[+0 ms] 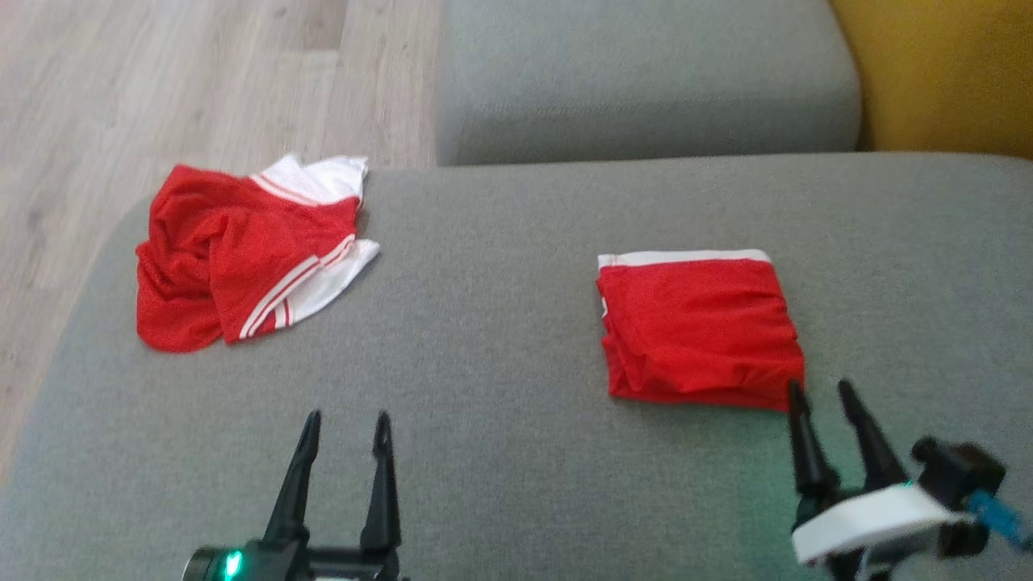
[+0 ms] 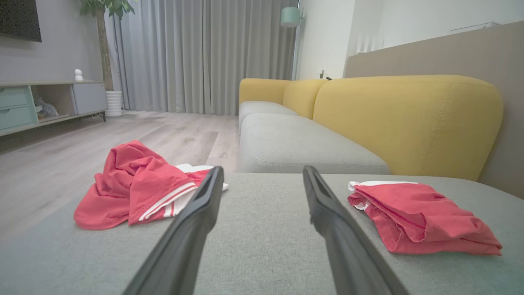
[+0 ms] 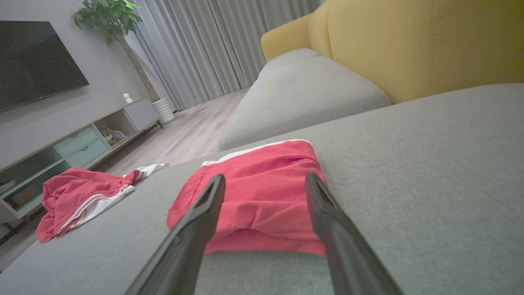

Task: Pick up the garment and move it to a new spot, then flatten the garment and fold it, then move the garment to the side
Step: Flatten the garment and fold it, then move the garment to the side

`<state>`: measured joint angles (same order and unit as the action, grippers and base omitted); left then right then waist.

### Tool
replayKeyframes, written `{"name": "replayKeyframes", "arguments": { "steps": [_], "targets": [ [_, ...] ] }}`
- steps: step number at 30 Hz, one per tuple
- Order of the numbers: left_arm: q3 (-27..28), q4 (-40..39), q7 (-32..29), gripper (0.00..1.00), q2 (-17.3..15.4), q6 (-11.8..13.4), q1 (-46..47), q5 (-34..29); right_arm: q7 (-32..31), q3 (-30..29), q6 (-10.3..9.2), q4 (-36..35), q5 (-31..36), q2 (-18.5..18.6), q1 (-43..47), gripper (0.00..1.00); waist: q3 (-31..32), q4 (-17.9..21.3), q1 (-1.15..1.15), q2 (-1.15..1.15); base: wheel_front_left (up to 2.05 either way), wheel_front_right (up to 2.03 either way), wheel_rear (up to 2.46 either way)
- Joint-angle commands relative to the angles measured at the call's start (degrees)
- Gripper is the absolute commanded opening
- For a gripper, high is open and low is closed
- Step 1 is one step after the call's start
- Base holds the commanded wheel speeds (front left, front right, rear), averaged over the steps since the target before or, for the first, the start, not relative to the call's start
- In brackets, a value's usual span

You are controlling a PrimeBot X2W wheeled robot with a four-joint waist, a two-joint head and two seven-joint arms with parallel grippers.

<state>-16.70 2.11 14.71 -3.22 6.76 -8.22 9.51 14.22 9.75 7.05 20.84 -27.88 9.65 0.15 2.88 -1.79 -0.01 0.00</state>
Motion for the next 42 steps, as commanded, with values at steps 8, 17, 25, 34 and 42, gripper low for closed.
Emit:
{"name": "replayKeyframes", "arguments": {
  "steps": [8,17,25,34,42],
  "targets": [
    [3.96,-1.97,0.29,1.0,0.34,2.04,-3.46,-1.81,0.76,2.11,0.44,-4.54,5.49,-1.94,4.52,1.0,4.75,1.27,0.01,0.0,0.0,0.0,0.0],
    [4.24,0.36,0.29,1.0,0.34,1.18,-4.49,-3.41,0.77,0.69,0.44,-4.96,7.45,-3.29,5.77,1.0,5.87,1.06,0.01,0.0,0.0,0.0,0.0],
    [4.47,2.11,0.29,1.0,0.34,0.49,-4.56,-4.31,0.77,0.28,0.44,-4.9,8.84,-3.84,6.52,1.0,6.32,1.16,0.01,0.0,0.0,0.0,0.0],
    [4.69,3.21,0.29,1.0,0.34,0.56,-4.47,-4.55,0.77,-0.62,0.44,-4.41,9.81,-4.29,6.87,1.0,5.98,1.27,0.01,0.0,0.0,0.0,0.0],
    [5.25,4.03,0.29,1.0,0.35,0.97,-4.39,-4.37,0.77,-0.73,0.44,-3.88,10.78,-4.29,6.81,1.0,5.67,1.41,0.01,0.0,0.0,0.0,0.0]
  ]
}}
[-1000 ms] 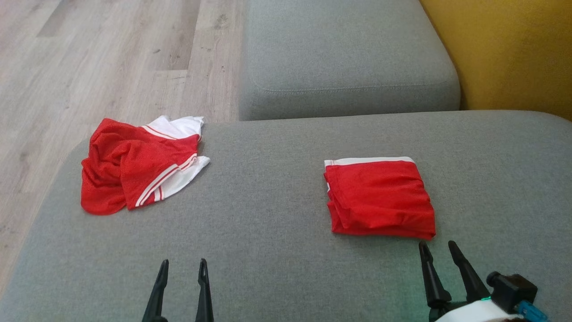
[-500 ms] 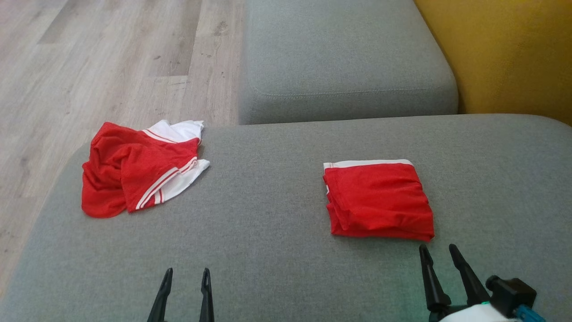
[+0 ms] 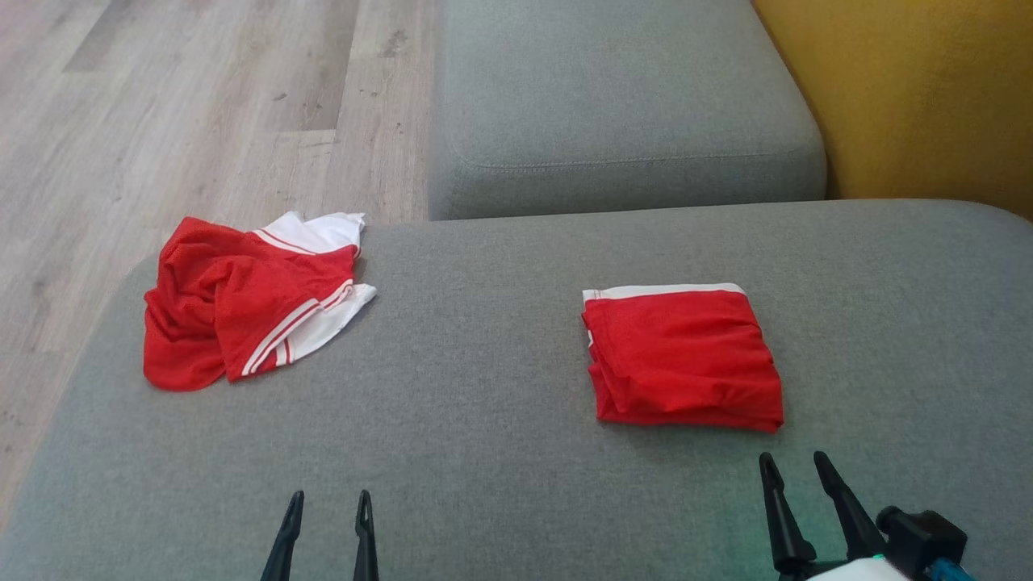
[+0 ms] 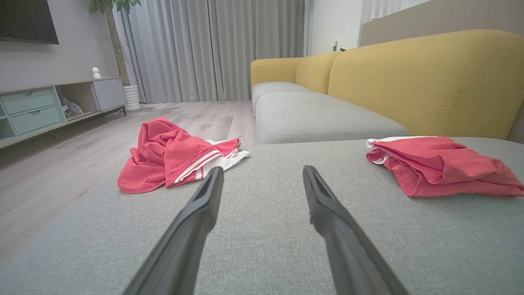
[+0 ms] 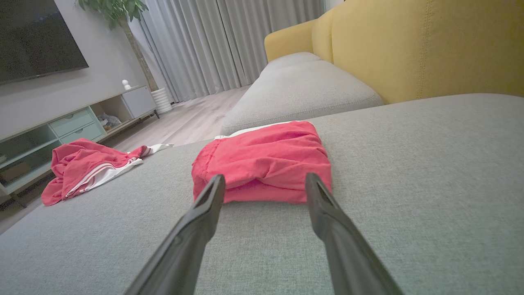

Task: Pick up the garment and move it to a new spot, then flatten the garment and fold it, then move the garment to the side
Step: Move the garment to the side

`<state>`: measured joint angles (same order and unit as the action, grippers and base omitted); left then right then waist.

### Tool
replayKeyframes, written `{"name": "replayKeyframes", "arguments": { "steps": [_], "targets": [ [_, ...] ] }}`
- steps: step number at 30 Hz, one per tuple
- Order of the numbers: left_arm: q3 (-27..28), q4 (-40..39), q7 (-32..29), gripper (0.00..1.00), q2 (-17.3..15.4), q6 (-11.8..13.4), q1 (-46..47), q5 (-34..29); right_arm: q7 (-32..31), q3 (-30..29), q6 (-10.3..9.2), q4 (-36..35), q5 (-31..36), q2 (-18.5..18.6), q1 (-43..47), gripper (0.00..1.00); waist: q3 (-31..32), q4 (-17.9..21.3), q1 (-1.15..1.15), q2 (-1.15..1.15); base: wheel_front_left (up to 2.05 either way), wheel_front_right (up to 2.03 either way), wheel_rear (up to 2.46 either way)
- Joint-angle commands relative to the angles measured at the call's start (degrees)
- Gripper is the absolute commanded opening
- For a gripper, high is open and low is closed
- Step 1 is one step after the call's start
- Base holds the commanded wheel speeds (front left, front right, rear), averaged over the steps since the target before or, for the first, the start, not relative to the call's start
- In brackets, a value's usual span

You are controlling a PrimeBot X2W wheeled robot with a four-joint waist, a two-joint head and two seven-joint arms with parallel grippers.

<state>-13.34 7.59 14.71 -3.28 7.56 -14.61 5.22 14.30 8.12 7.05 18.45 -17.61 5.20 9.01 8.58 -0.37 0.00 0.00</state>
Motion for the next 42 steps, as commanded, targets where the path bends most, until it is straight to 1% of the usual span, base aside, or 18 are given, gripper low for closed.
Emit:
{"name": "replayKeyframes", "arguments": {
  "steps": [1,9,16,21,24,26,28,33,34,35,38,41,42],
  "targets": [
    [1.91,-1.34,0.29,1.0,0.4,0.16,2.03,-0.04,0.7,0.87,0.44,-1.48,0.61,0.16,-2.05,1.0,-0.1,0.0,0.0,0.0,0.0,0.0,0.0],
    [1.91,-1.25,0.29,1.0,0.4,0.21,2.46,-0.02,0.7,0.43,0.44,-0.4,1.66,0.24,-2.44,1.0,-1.32,0.21,0.0,0.0,0.0,0.0,0.0],
    [1.7,-2.41,0.29,1.0,0.4,0.49,3.39,0.05,0.7,0.12,0.44,1.38,2.18,0.46,-4.95,1.0,-4.7,0.95,0.0,0.0,0.0,0.0,0.0],
    [1.22,-3.45,0.29,1.0,0.4,0.52,4.97,-0.04,0.7,-0.07,0.44,4.42,1.7,1.71,-10.48,1.0,-8.56,1.49,0.0,0.0,0.0,0.0,0.0],
    [0.7,-4.12,0.29,1.0,0.4,0.5,6.56,-0.14,0.41,-0.1,0.44,7.56,0.32,3.21,-15.76,1.0,-11.37,1.42,0.0,0.0,0.0,0.0,0.0],
    [0.45,-4.67,0.29,1.0,0.4,0.49,8.08,-0.2,-1.56,-0.13,0.44,9.45,-0.54,4.52,-20.41,1.0,-13.4,1.32,0.0,0.0,0.0,0.0,0.0],
    [0.15,-5.01,0.29,1.0,0.4,0.42,9.65,-0.17,-5.09,0.12,0.44,11.48,-1.43,6.08,-25.12,1.0,-15.18,1.07,0.0,0.0,0.0,0.0,0.0],
    [-1.13,-5.15,0.29,1.0,0.4,0.32,12.42,0.09,-13.4,1.84,0.44,17.4,-6.51,9.07,-33.99,1.0,-17.73,-0.05,0.0,0.0,0.0,0.0,0.0],
    [-1.45,-5.08,0.29,1.0,0.4,0.33,12.8,0.22,-14.8,2.41,0.44,18.87,-7.73,9.48,-35.06,1.0,-17.98,-0.36,0.0,0.0,0.0,0.0,0.0],
    [-1.45,-5.08,0.29,1.0,0.4,0.33,12.8,0.22,-14.8,2.41,0.44,18.87,-7.73,9.48,-35.06,1.0,-17.98,-0.36,0.0,0.0,0.0,0.0,0.0],
    [-2.19,-4.71,0.29,1.0,0.4,0.45,13.45,0.63,-18.93,4.92,0.44,23.69,-9.7,10.62,-36.62,1.0,-18.43,-1.18,0.0,0.0,0.0,0.0,0.0],
    [-2.72,-4.7,0.29,1.0,0.4,0.82,14.22,1.11,-21.29,7.71,0.44,26.05,-12.12,10.38,-36.49,1.0,-19.24,-2.08,0.0,0.0,0.0,0.0,0.0],
    [-2.74,-4.79,0.29,1.0,0.4,0.99,14.45,1.21,-21.12,8.54,0.44,25.99,-13.0,10.42,-36.42,0.55,-19.66,-2.18,0.0,0.0,0.0,0.0,0.0]
  ]
}}
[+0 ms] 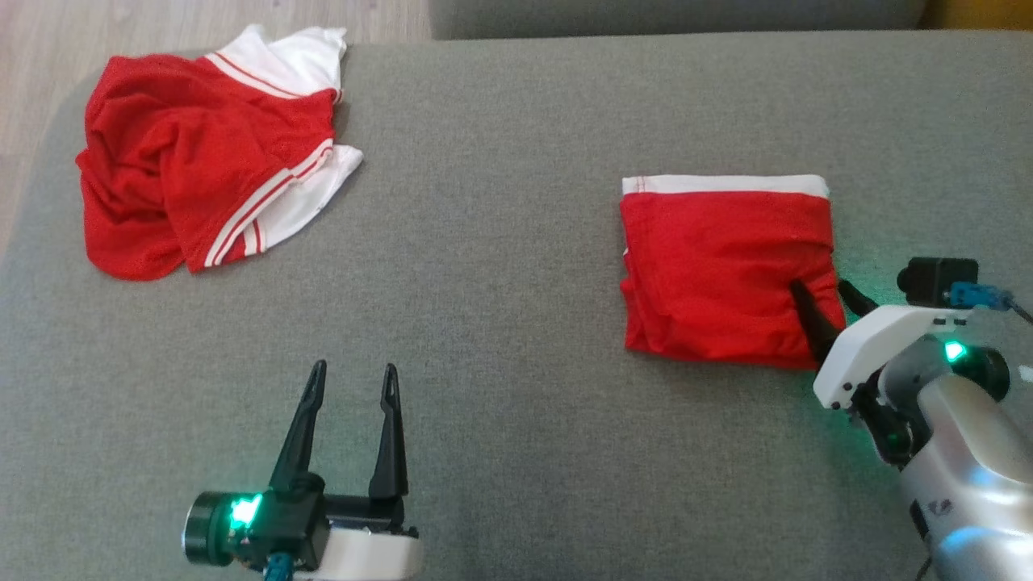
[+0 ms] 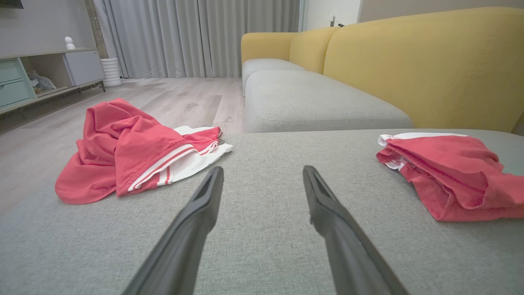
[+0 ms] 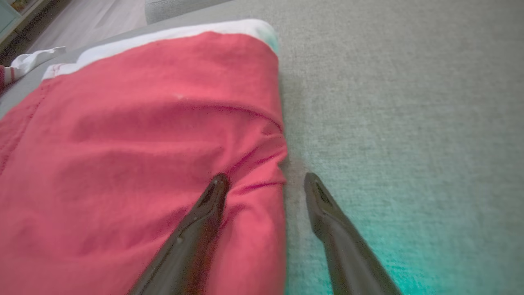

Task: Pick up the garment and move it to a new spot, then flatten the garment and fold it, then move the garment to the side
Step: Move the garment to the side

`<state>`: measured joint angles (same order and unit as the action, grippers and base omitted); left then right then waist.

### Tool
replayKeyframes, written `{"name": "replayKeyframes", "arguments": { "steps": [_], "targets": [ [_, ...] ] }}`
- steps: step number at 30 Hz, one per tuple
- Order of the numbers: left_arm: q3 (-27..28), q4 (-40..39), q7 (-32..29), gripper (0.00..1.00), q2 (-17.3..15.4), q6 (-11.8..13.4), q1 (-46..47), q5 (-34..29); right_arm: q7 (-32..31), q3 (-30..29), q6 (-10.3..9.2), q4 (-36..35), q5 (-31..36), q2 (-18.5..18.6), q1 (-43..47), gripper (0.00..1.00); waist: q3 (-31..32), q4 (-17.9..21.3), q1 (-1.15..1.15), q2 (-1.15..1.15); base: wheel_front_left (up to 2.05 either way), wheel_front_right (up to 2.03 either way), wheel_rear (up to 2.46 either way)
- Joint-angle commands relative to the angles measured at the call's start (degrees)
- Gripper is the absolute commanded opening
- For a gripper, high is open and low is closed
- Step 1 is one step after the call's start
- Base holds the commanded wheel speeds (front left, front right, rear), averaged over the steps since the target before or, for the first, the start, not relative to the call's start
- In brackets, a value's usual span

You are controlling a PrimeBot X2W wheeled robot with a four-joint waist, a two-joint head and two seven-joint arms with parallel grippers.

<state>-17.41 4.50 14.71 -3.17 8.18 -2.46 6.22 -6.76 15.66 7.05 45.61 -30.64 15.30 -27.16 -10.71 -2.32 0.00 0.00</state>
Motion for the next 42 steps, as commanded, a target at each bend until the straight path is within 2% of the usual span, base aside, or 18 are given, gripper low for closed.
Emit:
{"name": "replayKeyframes", "arguments": {
  "steps": [1,5,9,19,23,26,27,28,32,36,37,42],
  "targets": [
    [1.38,-1.75,0.29,1.0,0.29,0.55,2.5,0.27,0.38,1.74,0.44,-1.22,-0.53,0.66,-0.24,0.0,-0.68,-0.21,0.0,0.0,0.0,0.0,0.0],
    [1.7,-1.97,0.29,1.0,0.29,0.86,3.1,0.22,3.37,2.3,0.44,-0.47,-1.28,4.43,-2.27,0.0,-2.91,1.25,0.0,0.0,0.0,0.0,0.0],
    [2.08,-2.62,0.29,1.0,0.29,0.23,4.43,-0.45,2.81,2.68,0.44,-0.02,0.04,9.81,-6.06,0.0,-6.36,3.93,0.0,0.0,0.0,0.0,0.0],
    [2.61,-4.1,0.29,1.0,0.07,-4.41,12.78,-2.97,1.87,-3.13,0.44,1.75,4.71,28.04,-14.45,0.0,-18.5,7.28,0.0,0.0,0.0,0.0,0.0],
    [3.28,-4.48,0.29,1.0,0.06,-5.62,15.17,-3.35,1.6,-7.17,0.44,2.82,6.37,32.31,-15.63,0.0,-21.99,7.63,0.0,0.0,0.0,0.0,0.0],
    [3.28,-4.3,0.29,1.0,0.1,-6.23,16.38,-3.42,1.25,-9.67,0.44,2.66,7.2,33.4,-15.82,0.0,-23.38,7.46,0.0,0.0,0.0,0.0,0.0],
    [3.21,-4.14,0.29,1.0,0.12,-6.36,16.73,-3.42,1.45,-10.46,0.44,2.59,8.4,33.97,-15.92,0.25,-23.59,7.34,0.0,0.0,0.0,0.0,0.0],
    [3.11,-3.92,0.29,1.0,0.14,-6.47,17.04,-3.39,1.82,-11.6,0.44,2.68,9.61,34.24,-16.16,1.0,-23.66,7.18,0.0,0.0,0.0,0.0,0.0],
    [2.82,-2.91,0.29,1.0,0.2,-6.69,17.41,-2.87,2.8,-16.16,0.44,3.2,15.96,32.68,-16.4,1.0,-21.7,6.08,0.0,0.0,0.0,0.0,0.0],
    [3.08,-1.68,0.29,1.0,0.25,-5.95,15.84,-2.31,3.57,-18.34,0.44,1.26,20.13,25.9,-14.43,1.0,-16.55,5.12,0.0,0.0,0.0,0.0,0.0],
    [3.08,-1.68,0.29,1.0,0.25,-5.95,15.84,-2.31,3.57,-18.34,0.44,1.26,20.13,25.9,-14.43,1.0,-16.55,5.12,0.0,0.0,0.0,0.0,0.0],
    [3.31,1.14,0.29,1.0,0.27,-4.54,11.74,-1.03,7.29,-16.64,0.44,-3.08,20.94,13.93,-7.95,1.0,-6.09,3.86,0.0,0.0,0.0,0.0,0.0]
  ]
}}
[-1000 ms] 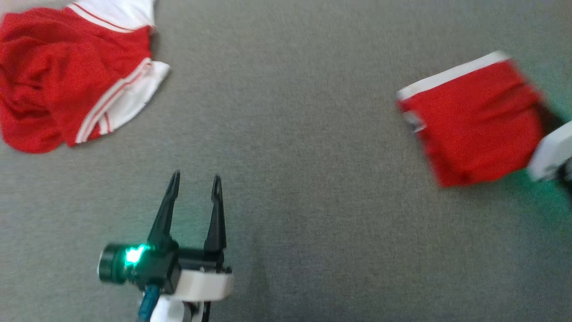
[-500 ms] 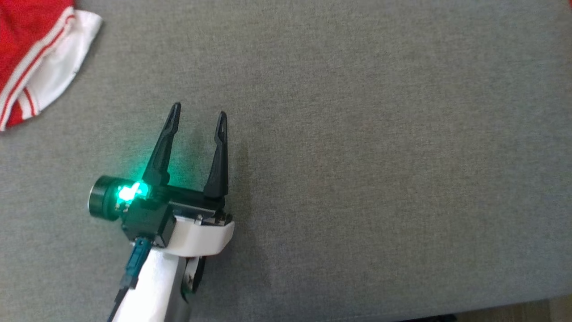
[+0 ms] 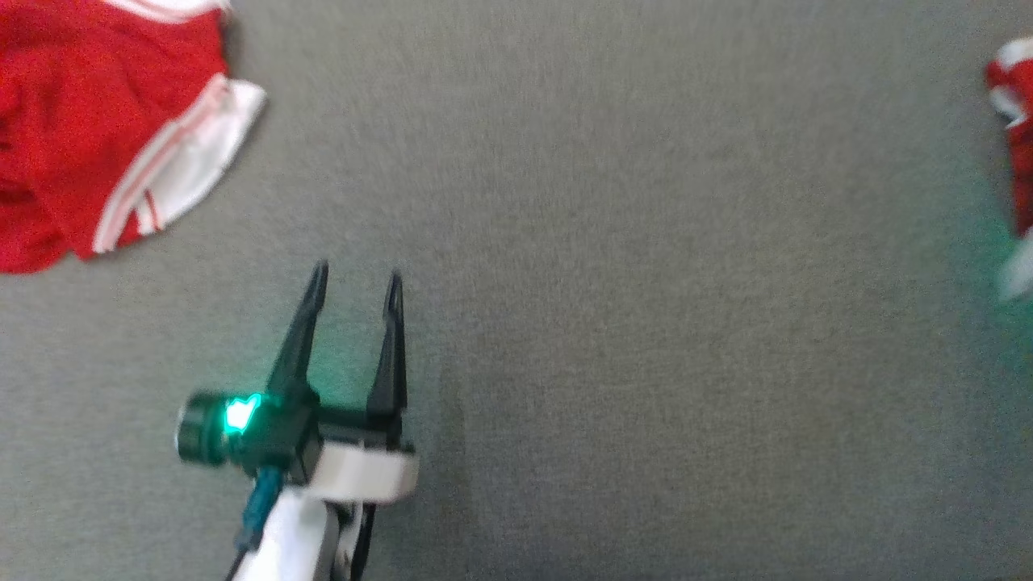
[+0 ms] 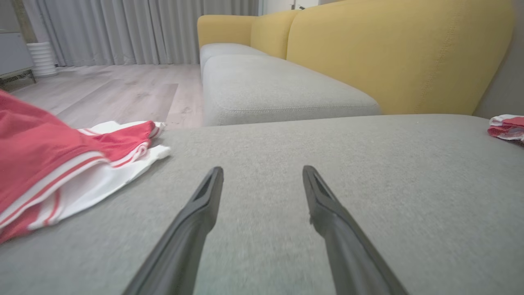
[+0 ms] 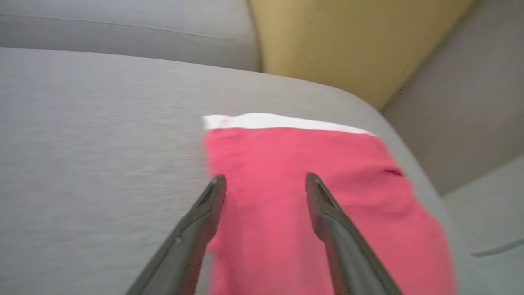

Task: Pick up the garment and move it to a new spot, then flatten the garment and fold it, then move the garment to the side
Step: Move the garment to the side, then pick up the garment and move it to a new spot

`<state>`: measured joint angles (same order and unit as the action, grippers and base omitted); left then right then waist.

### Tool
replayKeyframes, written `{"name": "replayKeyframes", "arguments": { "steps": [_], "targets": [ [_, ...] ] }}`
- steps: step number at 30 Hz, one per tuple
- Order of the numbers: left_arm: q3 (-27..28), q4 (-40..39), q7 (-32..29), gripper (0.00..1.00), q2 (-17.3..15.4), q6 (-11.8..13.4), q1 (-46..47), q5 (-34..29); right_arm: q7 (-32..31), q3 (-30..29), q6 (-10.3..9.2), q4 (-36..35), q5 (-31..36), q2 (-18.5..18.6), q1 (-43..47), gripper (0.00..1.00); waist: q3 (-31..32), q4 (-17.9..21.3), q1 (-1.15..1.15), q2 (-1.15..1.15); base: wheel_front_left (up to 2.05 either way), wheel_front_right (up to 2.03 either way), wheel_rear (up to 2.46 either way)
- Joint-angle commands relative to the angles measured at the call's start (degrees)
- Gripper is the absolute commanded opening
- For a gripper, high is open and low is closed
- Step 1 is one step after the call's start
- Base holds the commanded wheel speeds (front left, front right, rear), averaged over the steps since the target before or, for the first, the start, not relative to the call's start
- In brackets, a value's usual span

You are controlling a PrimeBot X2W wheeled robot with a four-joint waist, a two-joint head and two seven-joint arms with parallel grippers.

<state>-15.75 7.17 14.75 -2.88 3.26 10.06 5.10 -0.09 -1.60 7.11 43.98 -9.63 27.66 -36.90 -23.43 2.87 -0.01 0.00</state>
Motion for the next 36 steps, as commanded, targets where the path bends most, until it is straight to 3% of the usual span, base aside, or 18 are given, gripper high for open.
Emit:
{"name": "replayKeyframes", "arguments": {
  "steps": [1,7,12,15,22,36],
  "targets": [
    [1.67,-0.92,0.25,1.0,-0.01,0.65,-1.75,0.36,1.78,1.96,0.37,-2.51,-0.5,-0.87,3.61,1.0,8.93,-1.55,0.01,0.0,0.0,0.0,0.0],
    [2.28,3.05,0.25,1.0,0.0,2.28,-7.95,2.28,10.38,8.96,0.37,-4.91,-4.25,-13.09,15.46,1.0,21.82,-3.05,0.01,0.0,0.0,0.0,0.0],
    [2.93,5.07,0.25,1.0,0.0,3.35,-11.35,3.0,14.94,12.85,0.37,-6.45,-4.57,-19.68,23.07,1.0,27.71,-4.43,0.01,0.0,0.0,0.0,0.0],
    [3.71,5.49,0.25,1.0,0.0,3.79,-12.93,2.83,15.05,11.82,0.37,-14.59,-4.23,-22.24,28.37,1.0,29.99,-5.17,0.01,0.0,0.0,0.0,0.0],
    [5.58,6.17,0.25,1.0,0.0,4.46,-16.29,1.58,15.08,9.58,0.37,-24.88,-3.05,-24.37,39.14,1.0,33.86,-5.74,0.01,0.0,0.0,0.0,0.0],
    [5.61,4.22,0.25,1.0,0.0,5.27,-17.61,1.22,15.09,10.44,0.37,-28.72,-2.88,-24.77,42.77,1.0,35.3,-5.19,0.01,0.0,0.0,0.0,0.0]
  ]
}}
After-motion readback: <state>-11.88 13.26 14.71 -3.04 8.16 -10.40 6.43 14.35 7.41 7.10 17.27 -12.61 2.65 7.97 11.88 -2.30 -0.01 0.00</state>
